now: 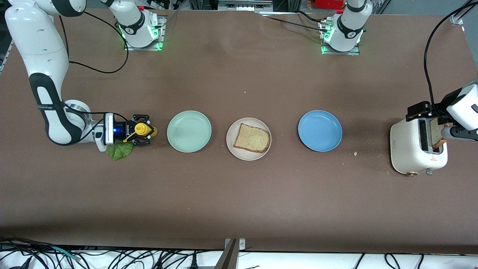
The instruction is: Make sandwich in beige plate with both arms
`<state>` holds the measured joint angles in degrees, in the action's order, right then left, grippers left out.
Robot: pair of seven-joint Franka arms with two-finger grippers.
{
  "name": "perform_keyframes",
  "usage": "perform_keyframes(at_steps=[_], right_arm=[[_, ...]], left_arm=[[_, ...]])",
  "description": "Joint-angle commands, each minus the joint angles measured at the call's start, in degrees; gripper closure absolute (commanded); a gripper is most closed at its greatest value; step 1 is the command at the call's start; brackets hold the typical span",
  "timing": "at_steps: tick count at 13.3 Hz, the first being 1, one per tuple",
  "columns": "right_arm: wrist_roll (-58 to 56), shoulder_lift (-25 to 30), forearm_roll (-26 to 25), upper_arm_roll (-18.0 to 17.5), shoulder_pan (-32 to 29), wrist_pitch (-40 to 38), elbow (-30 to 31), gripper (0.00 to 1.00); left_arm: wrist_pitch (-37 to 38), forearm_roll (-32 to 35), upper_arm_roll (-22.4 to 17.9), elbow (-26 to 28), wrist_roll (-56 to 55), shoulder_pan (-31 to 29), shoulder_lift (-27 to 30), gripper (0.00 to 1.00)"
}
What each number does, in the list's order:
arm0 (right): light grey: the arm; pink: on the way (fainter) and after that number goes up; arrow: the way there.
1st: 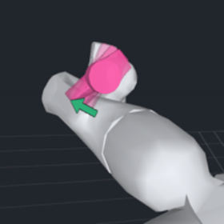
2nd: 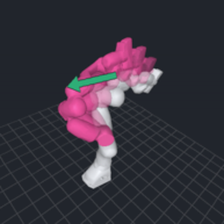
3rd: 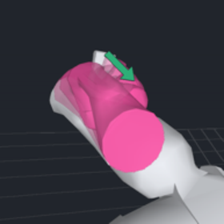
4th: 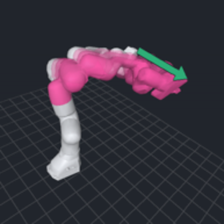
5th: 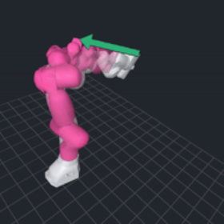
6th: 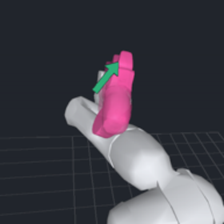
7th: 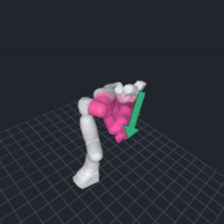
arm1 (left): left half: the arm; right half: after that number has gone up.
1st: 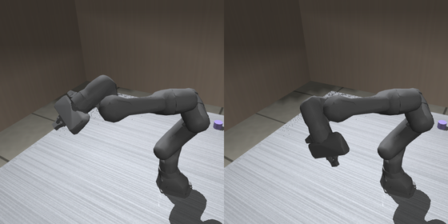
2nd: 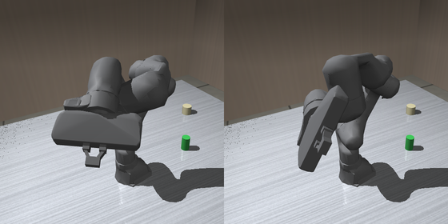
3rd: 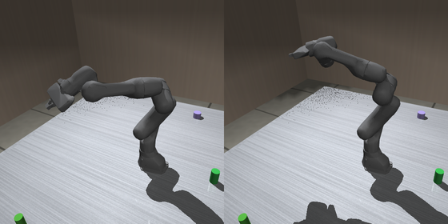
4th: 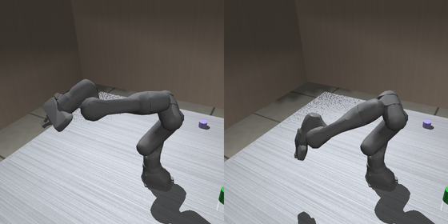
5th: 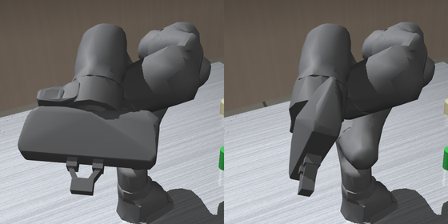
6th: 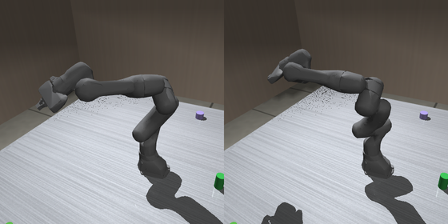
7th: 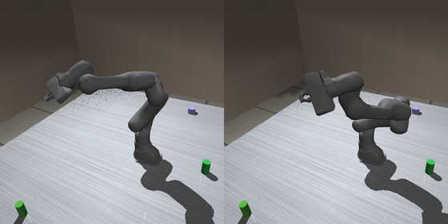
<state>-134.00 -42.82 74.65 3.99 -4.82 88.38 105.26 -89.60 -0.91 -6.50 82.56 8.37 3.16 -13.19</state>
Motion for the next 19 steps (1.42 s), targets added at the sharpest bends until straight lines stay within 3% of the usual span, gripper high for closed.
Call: perform_keyframes(at_steps=[1,4,10,19], right_arm=[[6.72,2.38,-1.08,0.05,2.87,1.17,-4.60,1.00],[21.18,5.27,-6.59,0.05,7.53,6.96,-10.76,1.00],[48.09,7.57,-27.42,0.05,18.17,15.94,-20.35,1.00],[86.07,7.48,-56.08,0.05,33.55,16.91,-28.09,1.00]], left_arm=[[-0.40,1.78,0.34,0.59,-0.63,0.18,0.62,0.00],[-0.40,1.78,0.34,0.59,-0.63,0.18,0.62,0.00],[-0.40,1.87,0.34,0.59,-0.63,0.26,0.62,0.00],[-0.40,1.87,0.34,0.59,-0.63,0.26,0.62,0.00]])
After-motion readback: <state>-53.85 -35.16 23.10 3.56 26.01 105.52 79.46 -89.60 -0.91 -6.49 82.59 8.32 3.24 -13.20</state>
